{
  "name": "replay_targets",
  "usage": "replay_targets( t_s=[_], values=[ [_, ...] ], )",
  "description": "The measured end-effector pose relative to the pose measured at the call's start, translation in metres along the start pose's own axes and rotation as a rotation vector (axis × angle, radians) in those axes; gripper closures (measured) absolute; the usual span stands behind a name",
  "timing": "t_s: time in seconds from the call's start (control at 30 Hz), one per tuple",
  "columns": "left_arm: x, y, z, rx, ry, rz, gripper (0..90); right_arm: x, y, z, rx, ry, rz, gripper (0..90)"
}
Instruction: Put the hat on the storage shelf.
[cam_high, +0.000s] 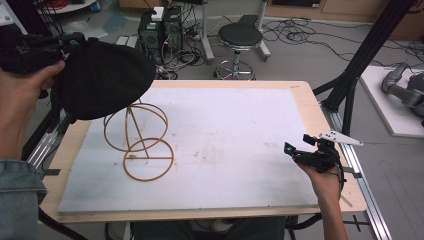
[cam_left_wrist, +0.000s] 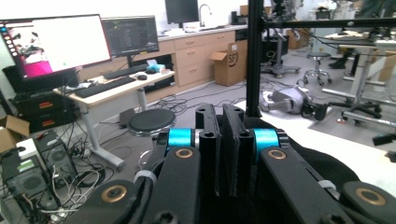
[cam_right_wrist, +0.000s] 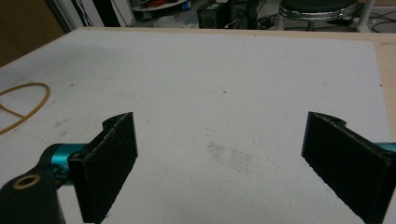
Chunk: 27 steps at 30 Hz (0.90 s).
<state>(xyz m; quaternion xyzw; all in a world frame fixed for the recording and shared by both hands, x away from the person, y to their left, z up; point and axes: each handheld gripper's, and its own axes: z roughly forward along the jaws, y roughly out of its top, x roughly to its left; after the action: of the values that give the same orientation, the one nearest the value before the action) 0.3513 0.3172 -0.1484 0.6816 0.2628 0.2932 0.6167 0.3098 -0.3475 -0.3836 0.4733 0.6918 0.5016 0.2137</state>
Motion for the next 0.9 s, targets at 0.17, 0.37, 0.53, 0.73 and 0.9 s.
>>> replay_targets(
  t_s=[0.17,0.37,0.53,0.73,0.9],
  values=[
    [-0.006,-0.004,0.001,0.007,-0.024,-0.011,85.0,0.001,0.0,0.0,0.0,0.001,-0.003,10.2],
    [-0.013,-0.009,0.001,0.025,-0.037,-0.001,85.0,0.001,0.001,0.002,0.001,0.001,-0.007,10.2],
    [-0.022,-0.012,0.001,0.038,-0.053,0.017,85.0,0.001,0.001,0.002,0.0,0.001,-0.003,10.2],
    [-0.035,-0.015,0.004,0.055,-0.086,0.04,85.0,0.002,0.001,0.003,0.0,0.003,-0.007,10.2],
    [-0.042,-0.021,0.007,0.07,-0.103,0.046,85.0,0.002,0.002,0.002,-0.002,0.005,-0.003,10.2]
  ],
)
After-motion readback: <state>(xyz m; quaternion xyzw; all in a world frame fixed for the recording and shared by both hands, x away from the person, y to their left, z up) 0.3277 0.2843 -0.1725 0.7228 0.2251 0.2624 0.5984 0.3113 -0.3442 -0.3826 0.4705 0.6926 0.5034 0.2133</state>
